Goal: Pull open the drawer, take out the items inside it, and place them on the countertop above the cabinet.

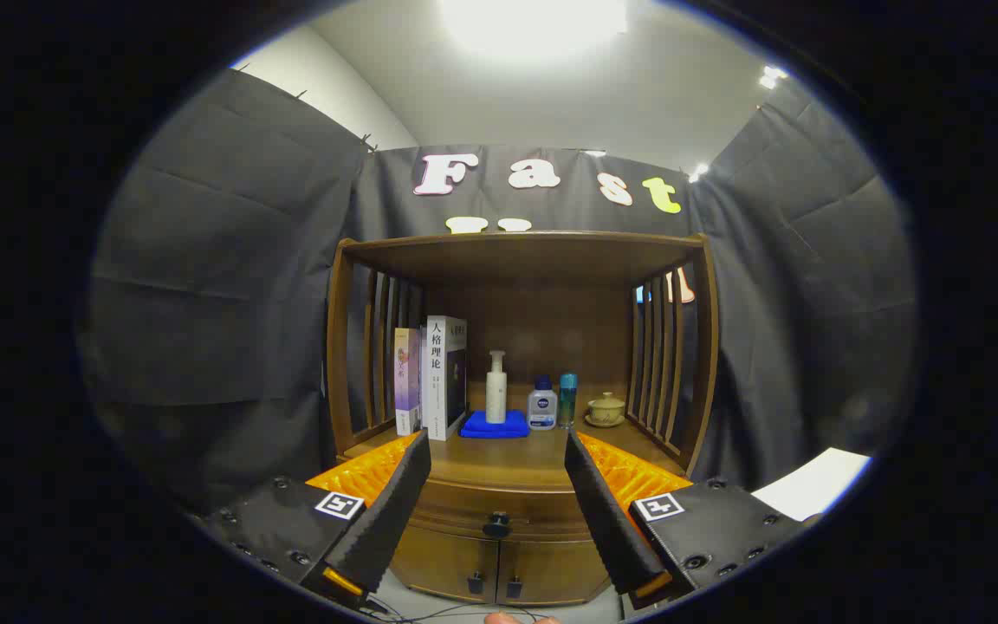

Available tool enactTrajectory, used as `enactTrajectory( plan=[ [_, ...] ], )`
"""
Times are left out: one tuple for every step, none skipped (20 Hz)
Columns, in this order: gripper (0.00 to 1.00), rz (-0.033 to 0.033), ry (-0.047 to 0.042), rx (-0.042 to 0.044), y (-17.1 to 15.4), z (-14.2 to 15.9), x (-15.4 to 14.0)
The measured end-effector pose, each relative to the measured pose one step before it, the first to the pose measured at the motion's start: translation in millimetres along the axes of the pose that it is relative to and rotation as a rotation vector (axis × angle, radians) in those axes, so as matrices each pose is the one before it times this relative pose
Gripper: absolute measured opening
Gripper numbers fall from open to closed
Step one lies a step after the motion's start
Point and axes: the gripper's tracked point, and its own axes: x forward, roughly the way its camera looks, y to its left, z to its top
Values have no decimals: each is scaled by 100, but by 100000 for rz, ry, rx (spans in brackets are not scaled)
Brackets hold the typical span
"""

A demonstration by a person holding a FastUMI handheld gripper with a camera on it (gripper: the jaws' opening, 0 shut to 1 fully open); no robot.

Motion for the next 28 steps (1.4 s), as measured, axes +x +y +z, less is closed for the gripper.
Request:
enactTrajectory(
  plan=[
    [97, -434, 604, 172, -206, -205, 228],
    [98, -663, 322, -360, -109, -258, 104],
    [98, -653, 62, -567, -39, -46, 47],
    [98, -48, -17, -550, 12, -101, -57],
    [97, 264, -4, -324, 59, 21, -67],
    [97, 430, 79, -177, 71, -88, 5],
    [97, 331, 63, -173, 35, -15, -53],
    [97, -31, 43, -255, -57, -44, 13],
    [97, -361, 42, -557, -38, -28, -3],
    [97, -587, 251, -1007, 14, -180, 47],
    [97, -607, 260, -1088, -126, -116, 86],
    [98, -280, 299, -704, 61, -218, 91],
    [98, -13, 321, -135, 47, -170, 84],
    [98, 321, 370, 236, 69, -203, 139],
    [97, 185, 333, 203, 85, -170, 53],
    [98, -133, -69, 288, 110, -148, 167],
    [97, -197, 1, 330, 66, -154, 187],
    [97, -3, 732, 380, 110, -462, 342],
    [97, 276, 780, 545, 140, -462, 272],
    [97, 207, 712, 602, 129, -477, 414],
    [98, 228, 830, 516, 186, -597, 401],
    [98, 743, 806, 99, 298, -688, 454],
    [97, 803, 1055, -368, 288, -672, 441],
    [97, 534, 1060, -643, 281, -740, 601],
    [97, 242, 1328, -720, 90, -727, 555],
    [98, 123, 1427, -437, 117, -820, 624],
    [98, 553, 1189, -150, 135, -612, 624],
    [98, 323, 738, 57, 60, -643, 717]
  ],
)
